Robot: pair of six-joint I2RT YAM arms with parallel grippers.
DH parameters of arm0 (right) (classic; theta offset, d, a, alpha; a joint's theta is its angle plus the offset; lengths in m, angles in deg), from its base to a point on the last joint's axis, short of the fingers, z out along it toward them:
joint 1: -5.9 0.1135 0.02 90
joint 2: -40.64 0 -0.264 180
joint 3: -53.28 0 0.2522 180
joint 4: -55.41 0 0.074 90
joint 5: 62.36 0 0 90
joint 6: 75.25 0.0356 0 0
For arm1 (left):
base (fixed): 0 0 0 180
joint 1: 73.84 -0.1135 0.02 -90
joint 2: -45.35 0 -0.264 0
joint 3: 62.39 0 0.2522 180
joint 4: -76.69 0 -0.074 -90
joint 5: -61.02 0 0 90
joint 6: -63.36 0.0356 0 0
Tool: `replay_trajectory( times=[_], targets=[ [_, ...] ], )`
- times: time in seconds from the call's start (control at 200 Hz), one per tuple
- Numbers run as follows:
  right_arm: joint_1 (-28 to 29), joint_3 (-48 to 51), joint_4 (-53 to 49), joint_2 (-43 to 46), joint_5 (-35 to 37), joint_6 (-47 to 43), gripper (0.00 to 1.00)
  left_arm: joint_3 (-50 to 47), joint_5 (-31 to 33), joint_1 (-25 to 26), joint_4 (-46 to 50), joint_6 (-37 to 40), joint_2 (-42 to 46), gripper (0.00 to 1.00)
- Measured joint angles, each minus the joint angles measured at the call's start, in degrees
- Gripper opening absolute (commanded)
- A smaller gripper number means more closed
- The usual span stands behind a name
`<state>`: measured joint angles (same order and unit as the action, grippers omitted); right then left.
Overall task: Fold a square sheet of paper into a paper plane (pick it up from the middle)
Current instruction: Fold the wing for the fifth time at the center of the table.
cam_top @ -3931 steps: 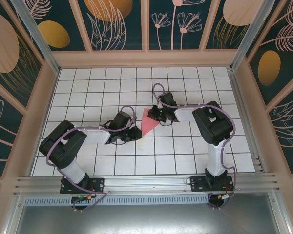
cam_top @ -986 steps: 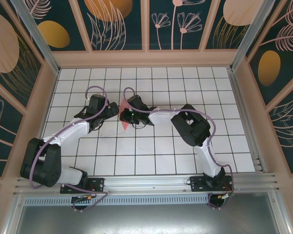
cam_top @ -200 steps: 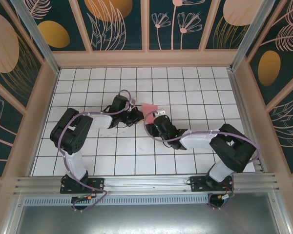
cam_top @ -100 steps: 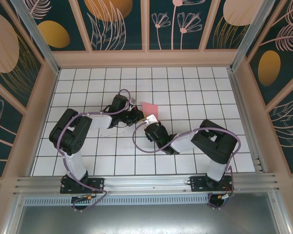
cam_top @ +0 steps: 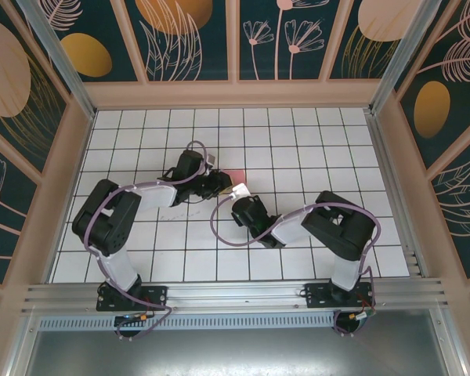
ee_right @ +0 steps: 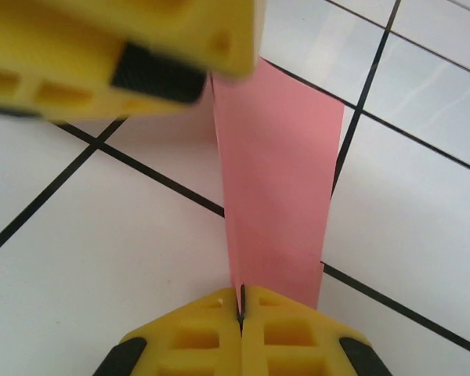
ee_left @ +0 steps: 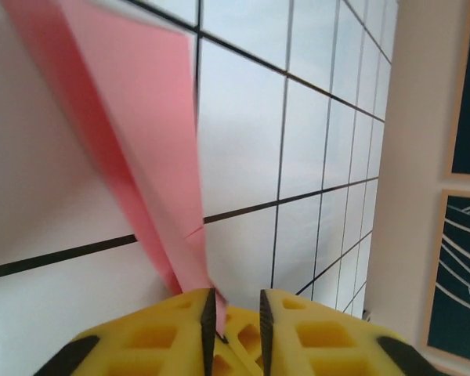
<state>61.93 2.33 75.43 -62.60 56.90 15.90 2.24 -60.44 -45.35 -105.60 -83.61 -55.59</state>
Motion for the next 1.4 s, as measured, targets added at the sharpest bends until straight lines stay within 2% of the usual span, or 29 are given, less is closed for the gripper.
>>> replay_trajectory(
  times=[0.24,0.425,0.811,1.031,1.396],
  targets=[
    [-5.0,5.4,1.8,6.7,-13.3,3.7,0.0,0.4,5.0,-2.6,3.4,1.5,6.8,0.56],
    [-9.2,6.1,4.0,8.3,-25.2,7.7,0.0,-3.1,7.1,-3.7,1.8,1.6,11.0,0.59],
    [-15.3,6.1,10.0,6.4,-43.8,17.7,0.0,-14.8,0.3,-2.5,-15.2,-1.8,10.2,0.38],
    [-17.9,6.1,13.4,2.7,-52.2,23.5,0.0,-16.8,-2.0,-1.8,-24.0,-3.2,7.9,0.36],
    [-20.8,5.9,17.0,-1.9,-60.9,29.7,0.0,-17.0,-4.2,-1.0,-30.5,-4.1,2.9,0.33]
  ],
)
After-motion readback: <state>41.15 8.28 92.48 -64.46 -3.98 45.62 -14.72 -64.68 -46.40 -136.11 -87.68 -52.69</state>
